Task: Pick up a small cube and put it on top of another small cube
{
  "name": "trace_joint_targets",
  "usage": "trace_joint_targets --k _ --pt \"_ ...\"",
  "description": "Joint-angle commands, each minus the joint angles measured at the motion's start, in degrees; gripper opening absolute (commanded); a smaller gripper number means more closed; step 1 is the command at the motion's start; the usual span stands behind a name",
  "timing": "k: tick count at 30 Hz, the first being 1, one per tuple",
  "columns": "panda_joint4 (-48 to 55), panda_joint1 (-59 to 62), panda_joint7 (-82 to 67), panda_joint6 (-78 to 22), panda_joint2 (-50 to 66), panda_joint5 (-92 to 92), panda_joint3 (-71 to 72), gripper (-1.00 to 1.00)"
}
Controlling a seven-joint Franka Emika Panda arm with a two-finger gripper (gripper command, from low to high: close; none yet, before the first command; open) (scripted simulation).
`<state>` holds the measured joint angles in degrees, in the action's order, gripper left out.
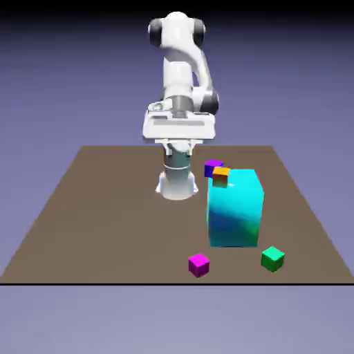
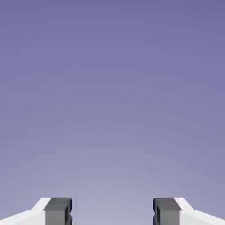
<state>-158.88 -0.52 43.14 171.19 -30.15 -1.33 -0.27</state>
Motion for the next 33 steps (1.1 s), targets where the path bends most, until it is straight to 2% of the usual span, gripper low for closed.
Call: trace_joint_targets --k 1,33 --pt "1.76 0.14 0.57 -2.34 2.08 -1.10 -0.22 0.00" --pt "58.08 4.71 18.72 -76.95 68.53 -36.30 -7.39 0.00"
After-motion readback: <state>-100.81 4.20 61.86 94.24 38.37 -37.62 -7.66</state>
